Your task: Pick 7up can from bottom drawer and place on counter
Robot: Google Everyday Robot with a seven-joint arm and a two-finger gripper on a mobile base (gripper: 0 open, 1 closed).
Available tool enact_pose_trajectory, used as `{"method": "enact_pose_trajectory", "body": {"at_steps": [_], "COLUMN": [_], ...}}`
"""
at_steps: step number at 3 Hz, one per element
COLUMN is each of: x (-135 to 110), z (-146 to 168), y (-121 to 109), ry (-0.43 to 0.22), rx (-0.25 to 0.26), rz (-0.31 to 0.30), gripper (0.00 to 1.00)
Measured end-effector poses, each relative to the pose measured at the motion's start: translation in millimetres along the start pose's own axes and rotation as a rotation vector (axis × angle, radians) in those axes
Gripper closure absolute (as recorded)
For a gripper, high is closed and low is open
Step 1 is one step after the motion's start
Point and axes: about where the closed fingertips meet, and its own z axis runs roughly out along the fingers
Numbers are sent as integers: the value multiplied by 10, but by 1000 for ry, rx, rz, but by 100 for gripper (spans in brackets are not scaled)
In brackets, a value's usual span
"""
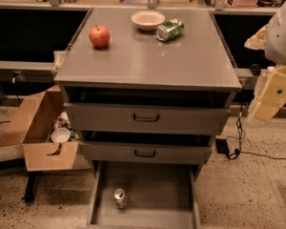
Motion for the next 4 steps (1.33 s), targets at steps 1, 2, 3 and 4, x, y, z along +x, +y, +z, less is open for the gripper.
{"method": "enact_pose_trajectory", "body": {"at_steps": [1,2,3,4], "x": [0,-23,-90,-203], "z": [0,108,472,975], "y": [0,29,185,467], "ry": [0,-1,-42,-108], "rx": [0,-10,-39,-68], "rz": [0,-17,-58,-86], "gripper": [0,0,0,0]}}
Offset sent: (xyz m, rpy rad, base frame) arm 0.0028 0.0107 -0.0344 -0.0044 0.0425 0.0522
